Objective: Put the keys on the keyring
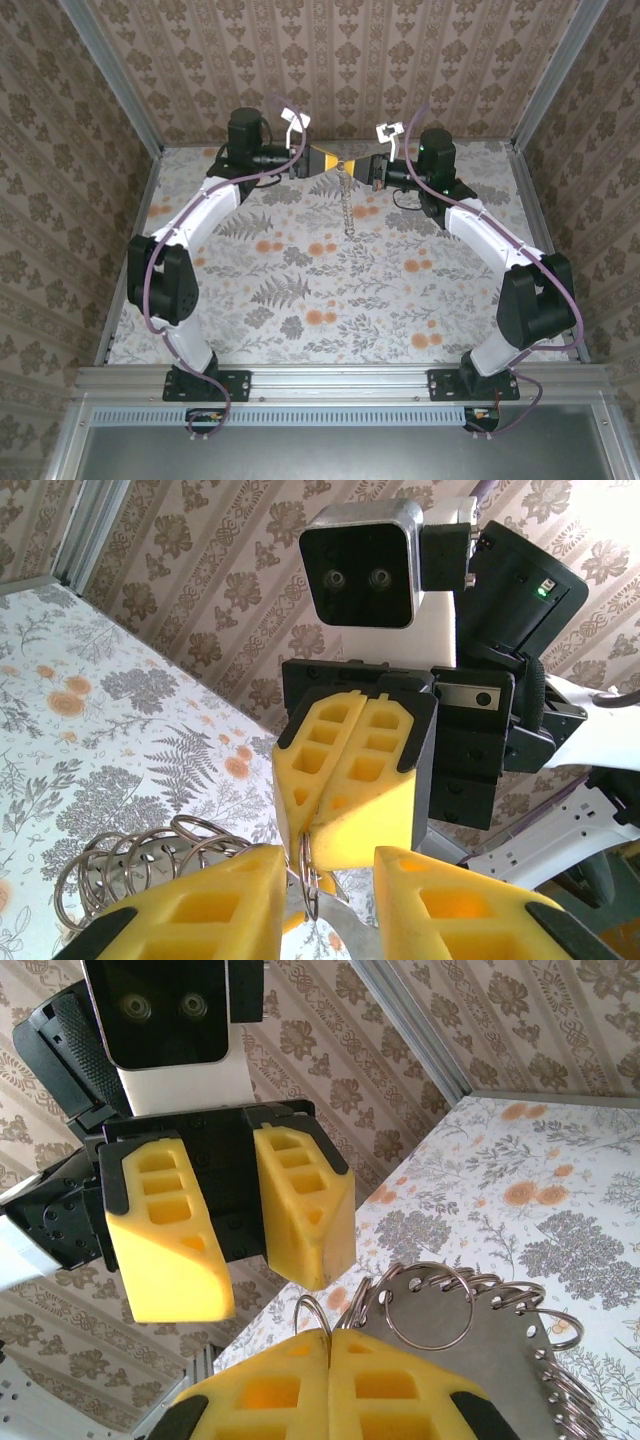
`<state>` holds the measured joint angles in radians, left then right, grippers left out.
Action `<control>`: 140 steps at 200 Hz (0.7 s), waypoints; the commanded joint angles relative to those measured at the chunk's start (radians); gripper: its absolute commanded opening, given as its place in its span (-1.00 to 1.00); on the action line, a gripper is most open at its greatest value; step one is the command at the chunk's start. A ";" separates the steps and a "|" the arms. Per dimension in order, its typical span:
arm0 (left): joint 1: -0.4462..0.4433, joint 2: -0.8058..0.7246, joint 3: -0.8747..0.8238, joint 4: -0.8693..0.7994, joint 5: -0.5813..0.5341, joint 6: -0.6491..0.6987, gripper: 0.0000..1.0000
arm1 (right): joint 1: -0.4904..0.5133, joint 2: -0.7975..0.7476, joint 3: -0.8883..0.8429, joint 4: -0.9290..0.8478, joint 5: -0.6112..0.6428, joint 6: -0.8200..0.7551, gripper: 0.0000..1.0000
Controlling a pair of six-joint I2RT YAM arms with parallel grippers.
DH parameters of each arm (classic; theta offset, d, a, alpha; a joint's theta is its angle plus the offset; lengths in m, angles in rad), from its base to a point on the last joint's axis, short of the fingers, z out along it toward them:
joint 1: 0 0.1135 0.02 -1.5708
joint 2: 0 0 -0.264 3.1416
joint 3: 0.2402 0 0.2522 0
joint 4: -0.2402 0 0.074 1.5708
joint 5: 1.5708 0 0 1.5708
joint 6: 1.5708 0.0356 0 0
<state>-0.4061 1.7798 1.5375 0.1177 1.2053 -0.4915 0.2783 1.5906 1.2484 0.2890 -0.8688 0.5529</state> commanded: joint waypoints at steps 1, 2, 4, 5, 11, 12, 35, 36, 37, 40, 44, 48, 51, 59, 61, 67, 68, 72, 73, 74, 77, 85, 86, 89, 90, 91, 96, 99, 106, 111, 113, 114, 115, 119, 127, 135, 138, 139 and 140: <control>-0.010 0.007 0.034 0.005 0.019 0.022 -0.42 | -0.002 -0.012 -0.009 0.064 -0.008 0.008 -1.00; -0.012 0.008 0.035 0.005 0.019 0.022 -0.42 | -0.003 -0.011 -0.009 0.064 -0.007 0.009 -1.00; -0.012 0.008 0.034 0.005 0.019 0.022 -0.42 | -0.004 -0.010 -0.009 0.066 -0.007 0.009 -1.00; -0.013 0.008 0.033 0.005 0.019 0.021 -0.42 | -0.004 -0.010 -0.009 0.066 -0.007 0.009 -1.00; -0.013 0.010 0.034 0.007 0.019 0.021 -0.42 | -0.003 -0.009 -0.010 0.068 -0.008 0.010 -1.00; -0.013 0.010 0.033 0.007 0.019 0.021 -0.43 | -0.003 -0.009 -0.010 0.067 -0.007 0.010 -1.00; -0.018 0.012 0.036 0.008 0.021 0.020 -0.43 | -0.004 -0.006 -0.013 0.072 -0.006 0.014 -1.00; -0.018 0.013 0.036 0.008 0.021 0.020 -0.43 | -0.004 -0.006 -0.013 0.072 -0.006 0.013 -1.00; -0.018 0.014 0.036 0.009 0.021 0.019 -0.43 | -0.003 -0.006 -0.013 0.072 -0.006 0.013 -1.00; -0.019 0.013 0.036 0.009 0.020 0.020 -0.43 | -0.003 -0.005 -0.014 0.073 -0.006 0.014 -1.00; -0.019 0.013 0.035 0.008 0.021 0.021 -0.43 | -0.003 -0.006 -0.014 0.073 -0.004 0.015 -1.00; -0.019 0.015 0.036 0.009 0.020 0.020 -0.44 | -0.004 -0.007 -0.014 0.074 -0.004 0.015 -1.00; -0.019 0.016 0.036 0.008 0.020 0.019 -0.43 | -0.004 -0.006 -0.014 0.074 -0.005 0.015 -1.00; -0.021 0.016 0.034 0.008 0.021 0.019 -0.44 | -0.003 -0.006 -0.013 0.073 -0.003 0.015 -1.00; -0.021 0.017 0.035 0.009 0.020 0.019 -0.44 | -0.003 -0.006 -0.013 0.073 -0.003 0.015 -1.00; -0.022 0.018 0.033 0.008 0.020 0.019 -0.43 | -0.003 -0.006 -0.013 0.074 -0.002 0.015 -1.00; -0.022 0.019 0.033 0.008 0.020 0.019 -0.43 | -0.003 -0.005 -0.013 0.074 -0.002 0.015 -1.00; -0.023 0.020 0.034 0.008 0.020 0.019 -0.43 | -0.004 -0.005 -0.014 0.073 -0.002 0.015 -1.00; -0.024 0.021 0.035 0.009 0.020 0.018 -0.43 | -0.003 -0.005 -0.014 0.074 -0.002 0.015 -1.00; -0.024 0.021 0.035 0.008 0.020 0.019 -0.44 | -0.003 -0.005 -0.014 0.074 -0.002 0.015 -1.00; -0.025 0.021 0.032 0.008 0.020 0.020 -0.43 | -0.003 -0.005 -0.014 0.073 -0.002 0.015 -1.00; -0.025 0.024 0.032 0.008 0.020 0.021 -0.43 | -0.003 -0.005 -0.014 0.074 -0.001 0.015 -1.00; -0.024 0.024 0.032 0.008 0.020 0.020 -0.44 | -0.003 -0.006 -0.014 0.073 -0.001 0.016 -1.00; -0.025 0.026 0.032 0.008 0.021 0.019 -0.44 | -0.003 -0.005 -0.014 0.073 -0.002 0.015 -1.00; -0.025 0.026 0.032 0.008 0.021 0.020 -0.44 | -0.003 -0.006 -0.014 0.073 -0.001 0.015 -1.00; -0.025 0.026 0.032 0.008 0.022 0.020 -0.44 | -0.003 -0.005 -0.014 0.073 -0.002 0.015 -1.00; -0.025 0.028 0.032 0.007 0.022 0.020 -0.44 | -0.003 -0.005 -0.014 0.074 0.000 0.015 -1.00; -0.026 0.029 0.032 0.007 0.022 0.019 -0.45 | -0.003 -0.005 -0.014 0.073 0.000 0.015 -1.00; -0.026 0.032 0.030 0.008 0.022 0.019 -0.45 | -0.002 -0.005 -0.014 0.073 0.001 0.015 -1.00; -0.027 0.033 0.030 0.008 0.023 0.019 -0.46 | -0.002 -0.004 -0.014 0.073 0.001 0.016 -1.00; -0.027 0.033 0.031 0.009 0.023 0.019 -0.46 | -0.002 -0.004 -0.014 0.074 0.001 0.015 -1.00; -0.027 0.033 0.031 0.008 0.023 0.019 -0.46 | -0.002 -0.004 -0.014 0.073 0.000 0.015 -1.00; -0.028 0.034 0.030 0.008 0.022 0.018 -0.46 | -0.003 -0.004 -0.014 0.073 -0.001 0.015 -1.00; -0.028 0.035 0.031 0.008 0.022 0.020 -0.48 | -0.004 -0.004 -0.013 0.073 0.001 0.015 -1.00; -0.028 0.036 0.032 0.007 0.023 0.021 -0.51 | -0.004 -0.004 -0.013 0.074 0.004 0.015 -1.00; -0.028 0.038 0.031 0.005 0.023 0.020 -0.53 | -0.004 -0.005 -0.014 0.074 0.003 0.015 -1.00; -0.029 0.038 0.032 0.005 0.023 0.021 -0.54 | -0.003 -0.004 -0.014 0.074 0.004 0.015 -1.00; -0.029 0.039 0.031 0.005 0.023 0.021 -0.54 | -0.004 -0.004 -0.014 0.074 0.003 0.015 -1.00; -0.029 0.039 0.031 0.005 0.023 0.022 -0.54 | -0.004 -0.004 -0.014 0.074 0.003 0.015 -1.00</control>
<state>-0.4274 1.8023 1.5406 0.1181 1.2057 -0.4919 0.2783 1.5906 1.2366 0.3084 -0.8684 0.5568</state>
